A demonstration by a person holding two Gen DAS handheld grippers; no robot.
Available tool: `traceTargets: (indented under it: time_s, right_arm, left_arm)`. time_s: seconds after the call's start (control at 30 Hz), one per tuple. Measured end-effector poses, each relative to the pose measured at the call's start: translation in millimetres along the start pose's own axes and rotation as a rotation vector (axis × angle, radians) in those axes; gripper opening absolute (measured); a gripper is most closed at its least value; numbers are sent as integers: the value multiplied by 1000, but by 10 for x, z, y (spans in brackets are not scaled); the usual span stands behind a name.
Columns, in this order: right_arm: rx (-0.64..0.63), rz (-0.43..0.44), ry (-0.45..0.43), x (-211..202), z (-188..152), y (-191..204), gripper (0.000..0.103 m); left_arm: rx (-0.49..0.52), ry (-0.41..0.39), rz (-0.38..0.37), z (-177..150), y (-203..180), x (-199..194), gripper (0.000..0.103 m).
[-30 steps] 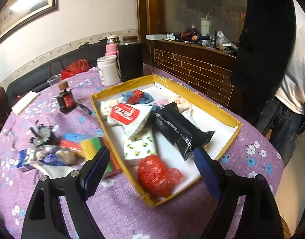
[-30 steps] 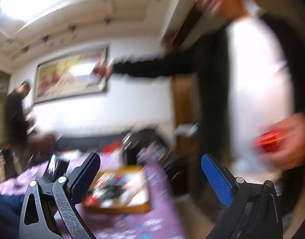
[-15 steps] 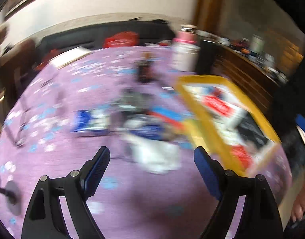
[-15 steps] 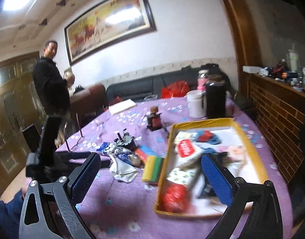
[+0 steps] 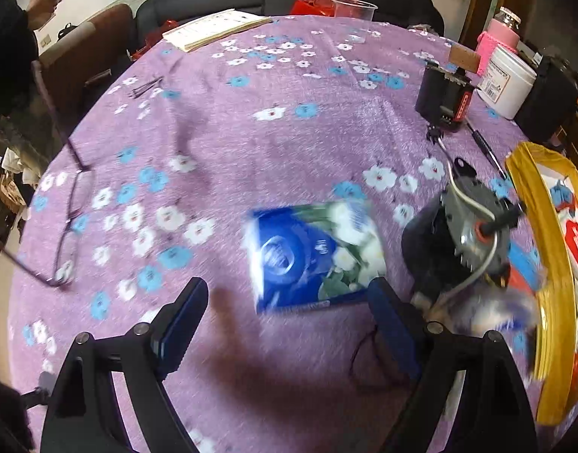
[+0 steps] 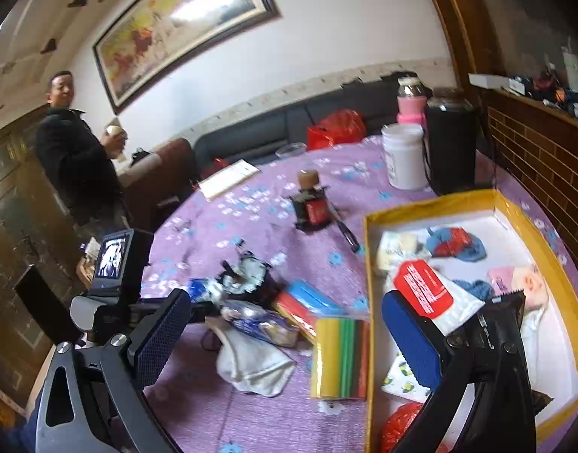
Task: Organize soft objects
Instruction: 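Reach the left tool to the blue tissue pack while the right tool grasps a white cloth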
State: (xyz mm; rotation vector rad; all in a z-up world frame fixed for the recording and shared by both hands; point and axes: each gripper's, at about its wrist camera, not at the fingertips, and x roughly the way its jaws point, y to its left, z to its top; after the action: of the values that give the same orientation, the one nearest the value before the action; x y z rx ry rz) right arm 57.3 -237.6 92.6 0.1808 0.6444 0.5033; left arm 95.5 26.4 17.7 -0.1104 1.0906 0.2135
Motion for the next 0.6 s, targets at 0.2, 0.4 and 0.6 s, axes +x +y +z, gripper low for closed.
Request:
traceTargets:
  time_s: [0.2,0.4,0.6]
  right_arm:
    - [-88,26,122,309,-112,267,103]
    - [-211,36,333,744,-441,622,71]
    - [-246,-29,398,1086,-568,553,69]
  left_arm:
    - [25,-72,16,23,-9,114,74]
    - [-9,-92,29,18,137,51,30]
    - [-10,-105,16,31,133,-9,27]
